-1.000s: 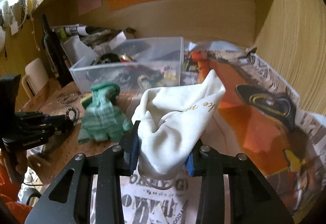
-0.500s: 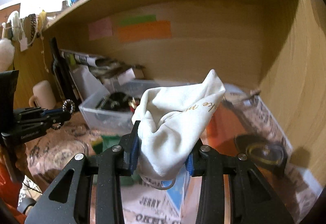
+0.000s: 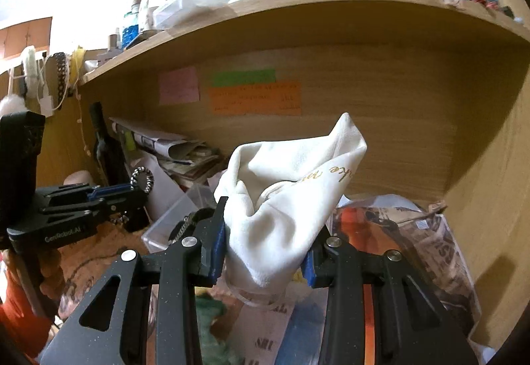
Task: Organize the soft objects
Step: 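Carry the white cloth and striped cord into the clear box and release both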
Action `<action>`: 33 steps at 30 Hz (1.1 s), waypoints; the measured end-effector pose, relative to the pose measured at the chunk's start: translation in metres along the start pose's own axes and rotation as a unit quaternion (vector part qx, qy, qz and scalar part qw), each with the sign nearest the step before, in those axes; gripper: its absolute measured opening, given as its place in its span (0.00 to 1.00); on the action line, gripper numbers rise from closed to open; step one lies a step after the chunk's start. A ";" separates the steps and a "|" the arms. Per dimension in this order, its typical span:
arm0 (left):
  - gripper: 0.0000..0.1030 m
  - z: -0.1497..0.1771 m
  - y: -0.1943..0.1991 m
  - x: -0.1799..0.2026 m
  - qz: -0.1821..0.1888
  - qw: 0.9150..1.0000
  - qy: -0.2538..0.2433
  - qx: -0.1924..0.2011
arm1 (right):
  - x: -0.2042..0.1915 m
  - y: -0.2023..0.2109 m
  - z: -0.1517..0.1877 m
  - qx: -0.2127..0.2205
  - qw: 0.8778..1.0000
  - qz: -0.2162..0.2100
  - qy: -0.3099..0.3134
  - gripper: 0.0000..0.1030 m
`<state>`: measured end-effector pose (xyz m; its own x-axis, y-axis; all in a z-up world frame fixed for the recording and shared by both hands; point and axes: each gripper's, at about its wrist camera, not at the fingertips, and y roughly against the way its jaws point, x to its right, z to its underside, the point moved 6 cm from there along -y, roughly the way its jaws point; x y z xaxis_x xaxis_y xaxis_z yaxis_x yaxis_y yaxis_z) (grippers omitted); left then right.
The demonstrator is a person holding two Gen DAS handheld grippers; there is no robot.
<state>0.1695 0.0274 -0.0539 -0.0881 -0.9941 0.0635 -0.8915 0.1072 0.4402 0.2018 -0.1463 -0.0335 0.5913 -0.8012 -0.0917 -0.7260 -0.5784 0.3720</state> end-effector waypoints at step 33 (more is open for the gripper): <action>0.39 0.047 -0.140 -0.009 -0.035 0.988 0.003 -0.151 | 0.023 -0.124 0.067 -0.185 0.983 0.020 0.011 0.47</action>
<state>0.2744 0.0201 -0.1580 -0.0278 -0.9992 0.0278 -0.7223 0.0393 0.6904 0.2821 -0.1037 -0.1434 0.5753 -0.8163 -0.0519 -0.5741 -0.4483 0.6851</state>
